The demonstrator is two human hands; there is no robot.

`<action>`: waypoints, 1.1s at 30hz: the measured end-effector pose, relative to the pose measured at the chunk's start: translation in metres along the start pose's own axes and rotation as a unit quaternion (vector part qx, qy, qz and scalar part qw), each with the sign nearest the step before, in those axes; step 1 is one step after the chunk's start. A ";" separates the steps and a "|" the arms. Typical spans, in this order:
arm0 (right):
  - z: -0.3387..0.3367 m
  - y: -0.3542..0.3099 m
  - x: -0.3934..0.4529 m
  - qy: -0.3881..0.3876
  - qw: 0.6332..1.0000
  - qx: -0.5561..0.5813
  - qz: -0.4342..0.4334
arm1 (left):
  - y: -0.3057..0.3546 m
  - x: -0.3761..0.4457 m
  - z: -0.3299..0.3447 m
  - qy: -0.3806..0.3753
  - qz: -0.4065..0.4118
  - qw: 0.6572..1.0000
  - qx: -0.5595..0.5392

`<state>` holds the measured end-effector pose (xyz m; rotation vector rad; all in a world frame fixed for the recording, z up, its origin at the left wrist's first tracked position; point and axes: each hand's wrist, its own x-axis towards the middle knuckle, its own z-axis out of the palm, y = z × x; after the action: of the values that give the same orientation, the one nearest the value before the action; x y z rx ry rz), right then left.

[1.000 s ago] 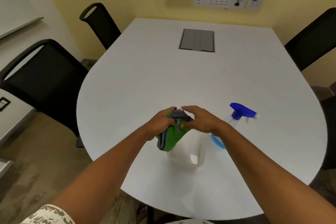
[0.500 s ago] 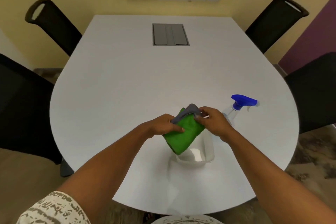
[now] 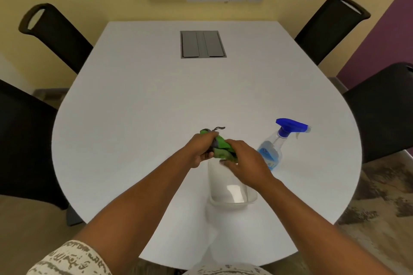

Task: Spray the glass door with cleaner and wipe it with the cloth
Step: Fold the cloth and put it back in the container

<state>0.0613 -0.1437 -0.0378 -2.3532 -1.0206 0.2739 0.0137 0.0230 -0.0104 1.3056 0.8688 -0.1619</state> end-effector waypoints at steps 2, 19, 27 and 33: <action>-0.005 0.006 0.004 0.037 0.999 0.013 0.017 | -0.002 0.001 0.003 0.013 0.025 0.999 0.021; -0.022 0.041 -0.007 -0.018 0.674 0.697 0.245 | -0.066 0.011 0.000 -0.163 -0.074 0.970 -0.167; 0.005 0.073 -0.020 -0.126 0.863 0.378 0.311 | -0.093 0.019 0.001 0.052 0.072 0.996 0.020; 0.014 0.077 -0.023 -0.180 0.961 -0.034 0.206 | -0.107 0.016 0.010 0.083 0.162 0.918 0.354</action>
<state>0.0874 -0.1975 -0.0934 -2.6228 -0.6860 0.8629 -0.0306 -0.0124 -0.1030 2.1504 0.7437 -0.1061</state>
